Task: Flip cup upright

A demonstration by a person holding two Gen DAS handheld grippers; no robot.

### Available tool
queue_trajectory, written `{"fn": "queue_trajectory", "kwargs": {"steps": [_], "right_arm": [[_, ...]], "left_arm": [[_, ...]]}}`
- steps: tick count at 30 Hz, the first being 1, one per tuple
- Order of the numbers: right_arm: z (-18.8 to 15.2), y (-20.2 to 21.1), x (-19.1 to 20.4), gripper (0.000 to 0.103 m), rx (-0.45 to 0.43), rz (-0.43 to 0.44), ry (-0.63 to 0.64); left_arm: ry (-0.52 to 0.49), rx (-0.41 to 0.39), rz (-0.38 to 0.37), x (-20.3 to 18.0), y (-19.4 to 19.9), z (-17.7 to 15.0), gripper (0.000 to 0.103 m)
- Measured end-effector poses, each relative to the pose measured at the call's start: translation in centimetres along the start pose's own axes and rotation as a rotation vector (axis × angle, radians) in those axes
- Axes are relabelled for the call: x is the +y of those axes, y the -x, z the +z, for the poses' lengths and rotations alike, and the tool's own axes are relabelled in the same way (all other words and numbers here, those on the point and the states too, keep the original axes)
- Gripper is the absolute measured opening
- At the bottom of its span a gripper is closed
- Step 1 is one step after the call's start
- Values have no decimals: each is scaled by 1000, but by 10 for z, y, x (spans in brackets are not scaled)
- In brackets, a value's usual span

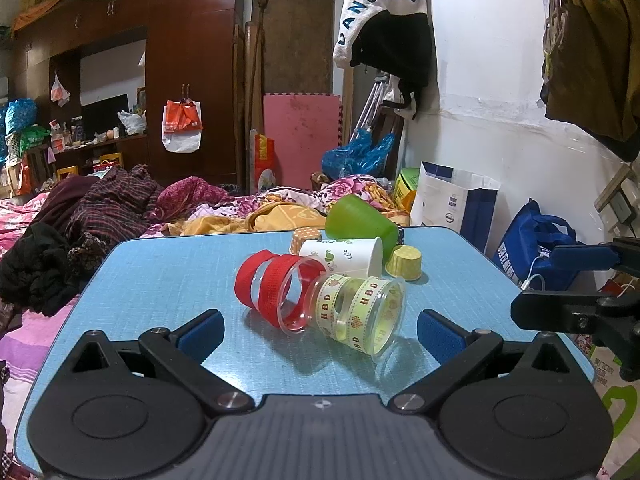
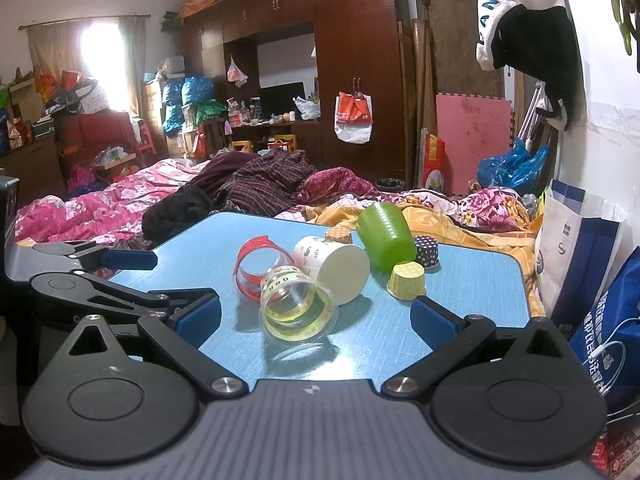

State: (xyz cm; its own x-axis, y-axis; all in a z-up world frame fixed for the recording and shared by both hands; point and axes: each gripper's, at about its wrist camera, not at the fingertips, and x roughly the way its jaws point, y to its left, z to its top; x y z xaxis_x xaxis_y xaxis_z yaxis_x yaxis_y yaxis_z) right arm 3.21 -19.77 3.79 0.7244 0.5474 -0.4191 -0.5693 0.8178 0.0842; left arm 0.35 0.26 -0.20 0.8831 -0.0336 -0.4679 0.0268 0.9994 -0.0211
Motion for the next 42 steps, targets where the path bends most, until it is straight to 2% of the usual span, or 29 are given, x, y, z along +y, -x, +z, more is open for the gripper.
{"fn": "queue_trajectory", "kwargs": {"steps": [9, 15, 19, 21, 25, 27, 29, 36, 40, 42], "right_arm": [[-1, -1, 0, 102, -2, 2, -4], [-2, -10, -10, 102, 23, -16, -33], [-5, -16, -20, 102, 40, -17, -73], [-6, -20, -24, 102, 54, -17, -82], [-9, -33, -32, 102, 83, -13, -110], [-7, -39, -40, 102, 95, 5, -138], [-4, -45, -48, 102, 115, 17, -165], [8, -57, -69, 102, 161, 5, -256], [13, -62, -75, 102, 179, -19, -281], [13, -65, -76, 102, 190, -25, -304]], "left_arm": [[-18, -11, -17, 0, -2, -1, 103], [-25, -96, -39, 17, -10, 20, 103], [-53, -49, -119, 32, -37, 42, 103], [-126, 28, -153, 32, -58, 52, 103], [-334, 38, -171, 26, -85, 67, 103], [-421, 70, -245, 26, -99, 78, 103], [-500, 114, -368, 27, -113, 91, 99], [-721, 224, -610, 34, -157, 131, 99], [-869, 265, -704, 35, -166, 133, 99], [-898, 276, -733, 38, -170, 136, 99]]}}
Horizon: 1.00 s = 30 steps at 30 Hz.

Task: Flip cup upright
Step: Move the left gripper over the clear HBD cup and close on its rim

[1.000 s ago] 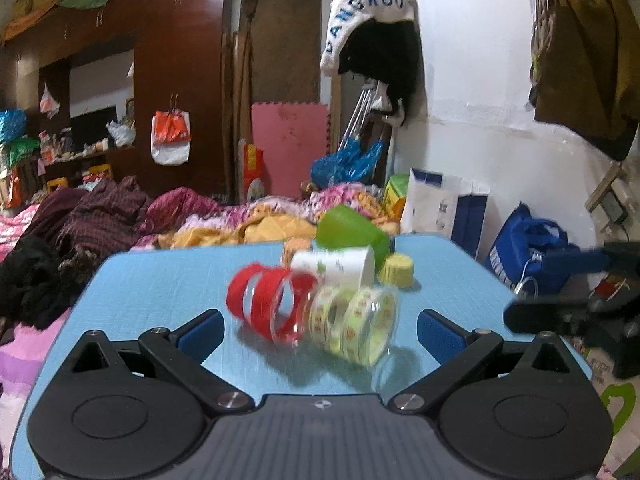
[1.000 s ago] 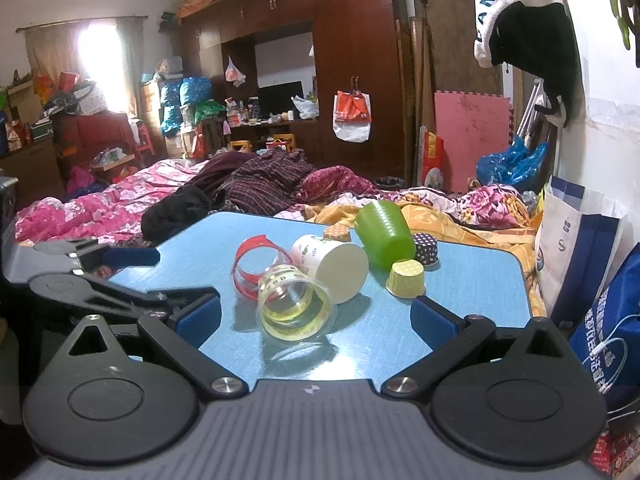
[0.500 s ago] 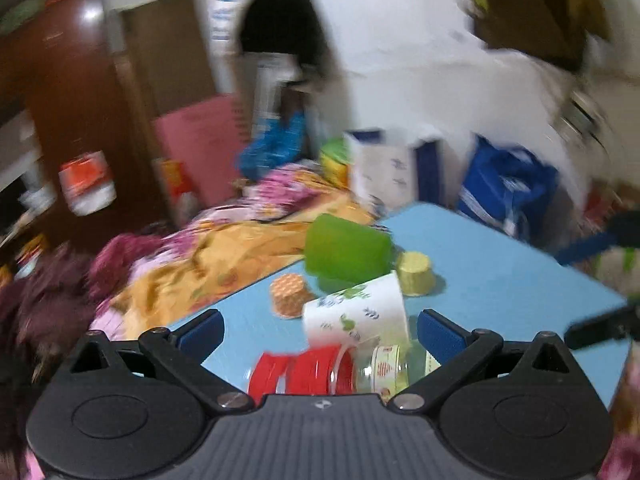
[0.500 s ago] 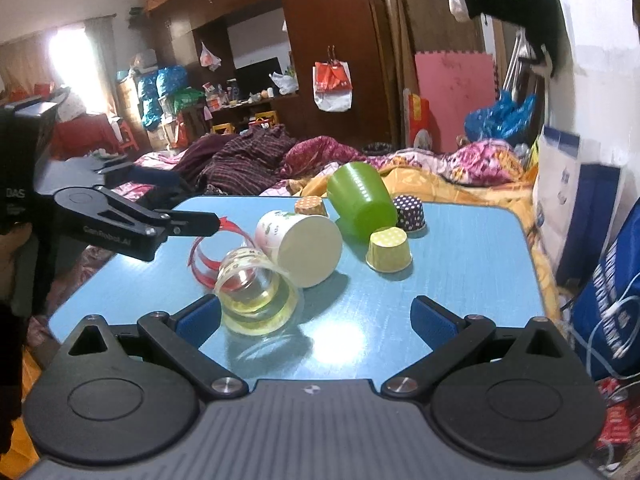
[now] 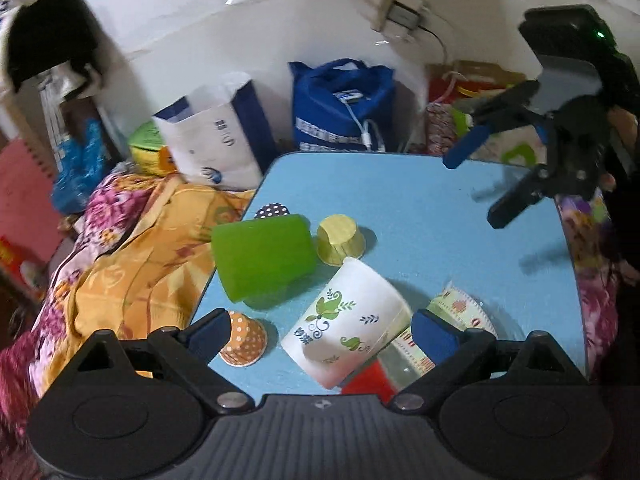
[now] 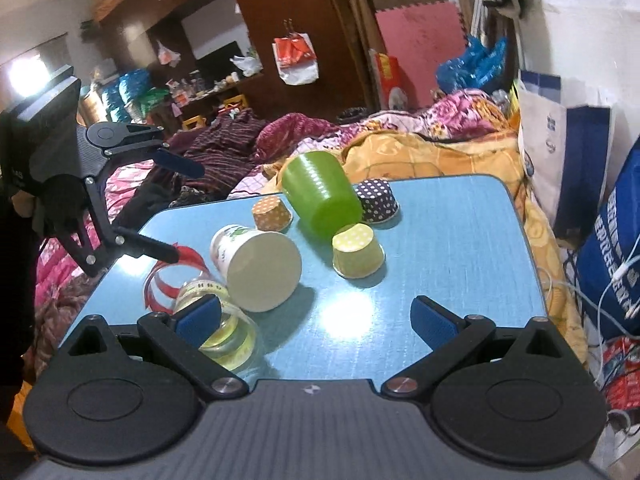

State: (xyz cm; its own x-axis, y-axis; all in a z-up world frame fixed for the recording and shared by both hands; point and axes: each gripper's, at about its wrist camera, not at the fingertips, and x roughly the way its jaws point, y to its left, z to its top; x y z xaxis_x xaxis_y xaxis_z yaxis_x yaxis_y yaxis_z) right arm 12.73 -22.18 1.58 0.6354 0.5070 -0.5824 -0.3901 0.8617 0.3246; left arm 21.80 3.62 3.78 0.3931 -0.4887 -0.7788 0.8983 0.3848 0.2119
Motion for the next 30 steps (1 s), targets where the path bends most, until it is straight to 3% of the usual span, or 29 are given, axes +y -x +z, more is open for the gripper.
{"fn": "queue_trajectory", "kwargs": {"steps": [4, 7, 14, 18, 22, 30], "right_arm": [[4, -6, 3, 102, 22, -7, 10], [9, -10, 7, 102, 29, 6, 12], [17, -21, 13, 102, 56, 35, 17], [16, -21, 13, 102, 61, 19, 12], [14, -12, 10, 102, 50, -4, -7], [11, -1, 5, 102, 21, -7, -33]], "left_arm": [[-92, -4, -43, -5, 21, -9, 97], [-196, 38, -25, -12, 32, -18, 97], [-281, 112, -90, -20, 32, -31, 93], [-333, 75, -137, -33, 32, -23, 92], [-458, 53, -149, -60, 24, -14, 91], [-617, 160, -148, -94, -19, -4, 80]]}}
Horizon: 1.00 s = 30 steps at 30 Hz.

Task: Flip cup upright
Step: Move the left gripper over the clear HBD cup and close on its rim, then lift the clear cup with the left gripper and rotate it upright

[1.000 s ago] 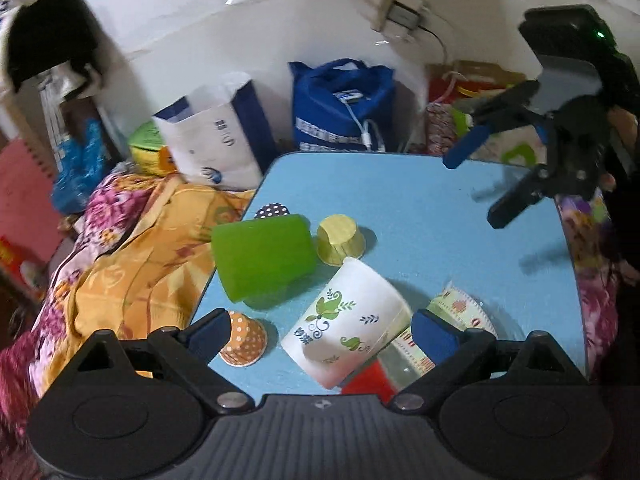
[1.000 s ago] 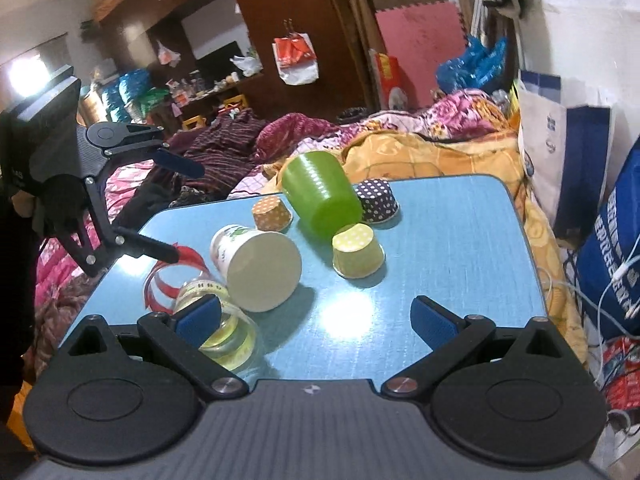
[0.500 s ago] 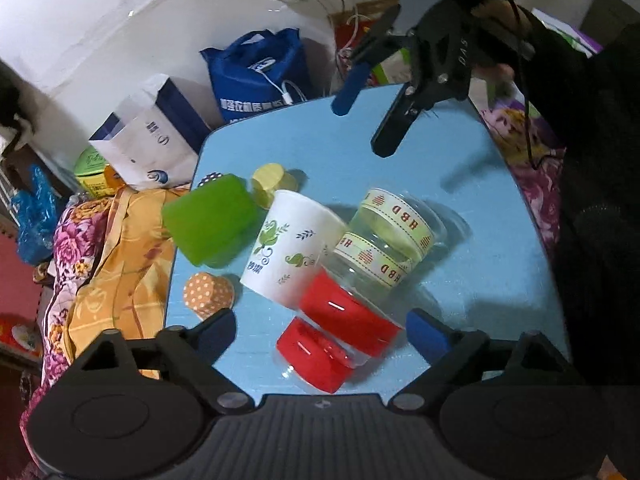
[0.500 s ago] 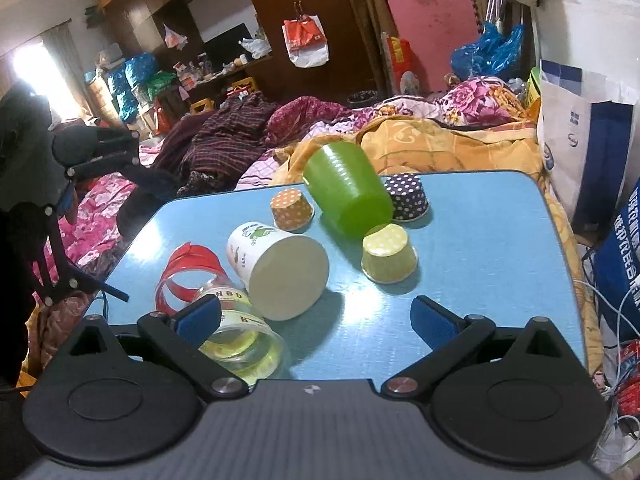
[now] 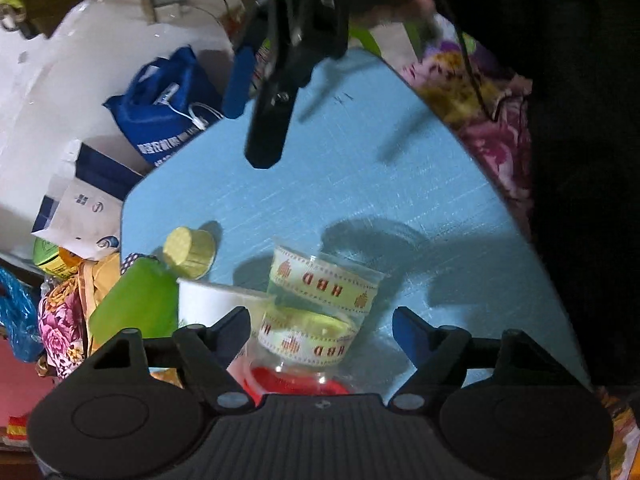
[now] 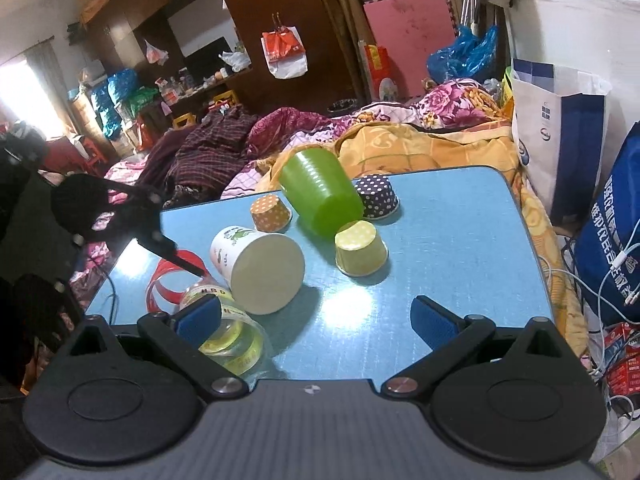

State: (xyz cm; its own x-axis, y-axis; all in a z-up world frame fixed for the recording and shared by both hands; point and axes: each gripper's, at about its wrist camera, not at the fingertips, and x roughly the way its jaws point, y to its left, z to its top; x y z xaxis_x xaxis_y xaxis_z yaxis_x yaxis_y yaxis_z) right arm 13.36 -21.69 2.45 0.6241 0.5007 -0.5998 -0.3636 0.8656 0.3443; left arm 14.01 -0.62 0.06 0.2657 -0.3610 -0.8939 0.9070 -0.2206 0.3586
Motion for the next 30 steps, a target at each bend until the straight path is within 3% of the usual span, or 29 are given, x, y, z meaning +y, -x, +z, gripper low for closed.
{"fn": "queue_trajectory", "kwargs": {"steps": [7, 11, 20, 25, 30], "right_arm": [[-9, 4, -11, 102, -11, 16, -18], [-15, 4, -18, 102, 0, 21, -21], [-29, 2, -30, 102, 26, 48, -21], [-33, 8, -38, 102, 14, 81, -15], [-39, 13, -50, 102, -14, 127, -11]], "left_arm": [[-40, 43, 3, 1, -13, 15, 80], [-50, 69, 5, 0, -18, 19, 73], [-21, 94, 30, -6, -21, 31, 69], [112, 121, 50, -4, -19, 42, 68], [407, 114, 102, 16, -11, 47, 68]]}}
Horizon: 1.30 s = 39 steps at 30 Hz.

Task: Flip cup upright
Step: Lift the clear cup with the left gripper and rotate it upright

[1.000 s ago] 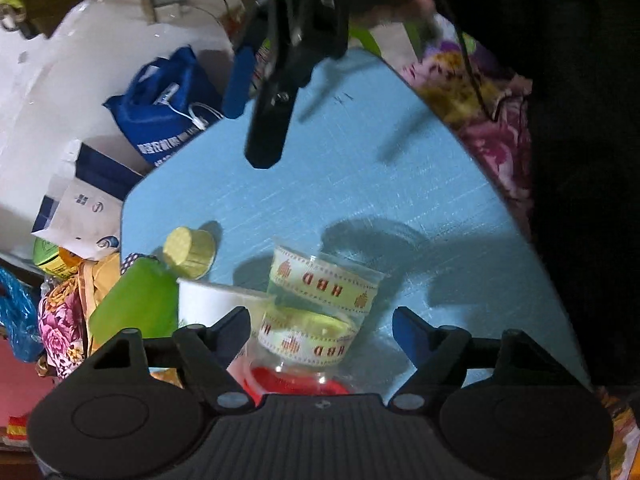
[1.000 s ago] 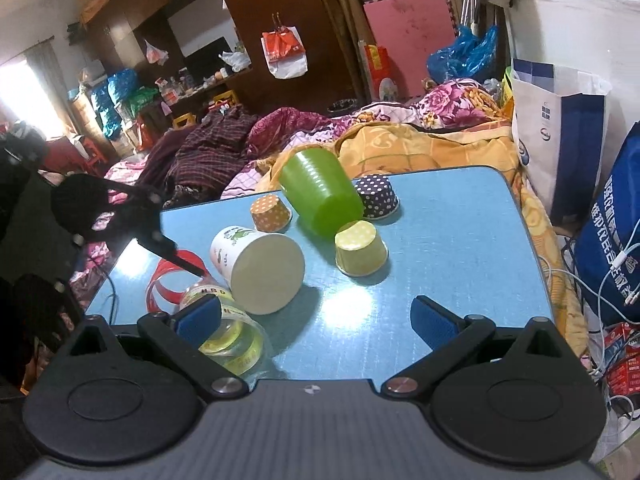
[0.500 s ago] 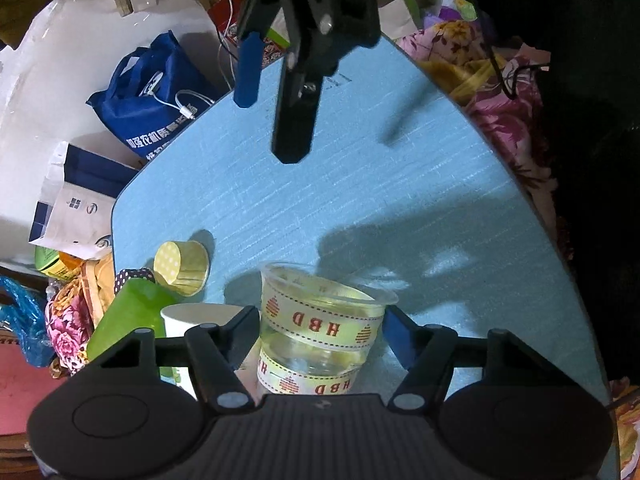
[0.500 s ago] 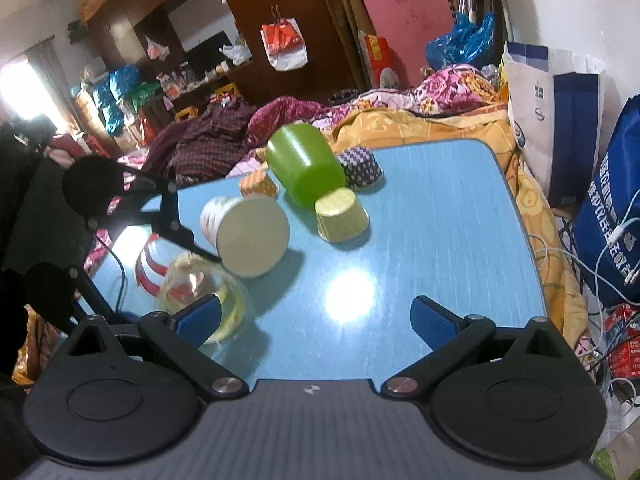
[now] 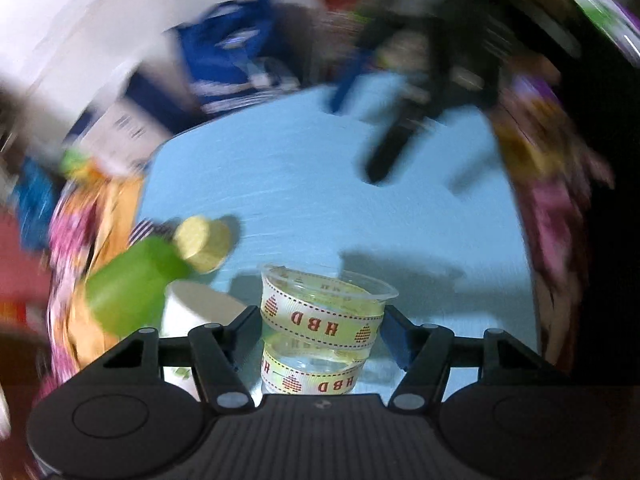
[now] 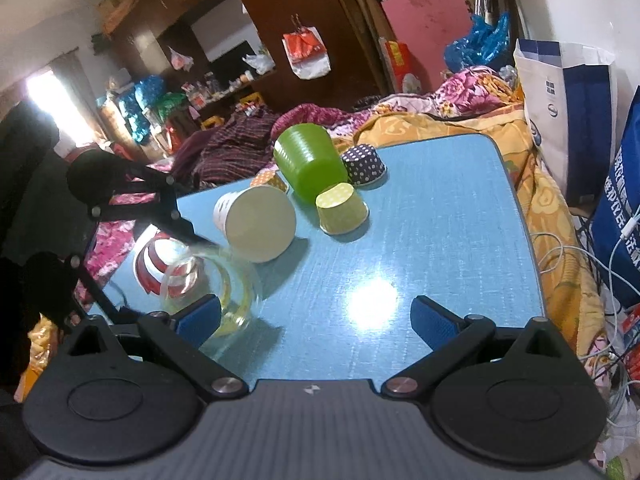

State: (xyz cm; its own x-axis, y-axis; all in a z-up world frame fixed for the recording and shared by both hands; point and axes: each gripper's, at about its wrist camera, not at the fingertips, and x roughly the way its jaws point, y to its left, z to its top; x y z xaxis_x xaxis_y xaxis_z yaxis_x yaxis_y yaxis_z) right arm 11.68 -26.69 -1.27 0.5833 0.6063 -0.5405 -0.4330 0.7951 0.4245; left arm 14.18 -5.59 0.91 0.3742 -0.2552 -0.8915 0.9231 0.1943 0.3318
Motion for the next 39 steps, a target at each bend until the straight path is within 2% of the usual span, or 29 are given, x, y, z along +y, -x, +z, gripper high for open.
{"fn": "queue_trajectory", "kwargs": {"steps": [5, 9, 16, 21, 25, 31, 33, 36, 39], "right_arm": [[-6, 7, -12, 102, -32, 38, -1], [-8, 9, -18, 102, -39, 82, 2], [-13, 7, -15, 102, -23, 123, 23], [-20, 7, -2, 102, -7, 143, 57], [-24, 9, 14, 102, 6, 145, 88], [-24, 9, 24, 102, 18, 166, 32], [-27, 6, 25, 102, 26, 167, -6], [-30, 6, 20, 102, 34, 188, -125], [-33, 4, 23, 102, 61, 186, -208]], "left_arm": [[407, -52, 4, 15, 9, -4, 68], [748, -125, -6, 21, 13, -23, 68], [1102, -279, -15, -11, 29, -59, 68], [1335, -350, -108, -34, 13, -93, 67], [1385, -373, -106, -44, 4, -103, 67], [1331, -395, -111, -50, 0, -105, 68], [1296, -399, -99, -52, 5, -105, 68], [1267, -439, -115, -54, 13, -111, 76], [1238, -453, -109, -57, 18, -116, 78]]}}
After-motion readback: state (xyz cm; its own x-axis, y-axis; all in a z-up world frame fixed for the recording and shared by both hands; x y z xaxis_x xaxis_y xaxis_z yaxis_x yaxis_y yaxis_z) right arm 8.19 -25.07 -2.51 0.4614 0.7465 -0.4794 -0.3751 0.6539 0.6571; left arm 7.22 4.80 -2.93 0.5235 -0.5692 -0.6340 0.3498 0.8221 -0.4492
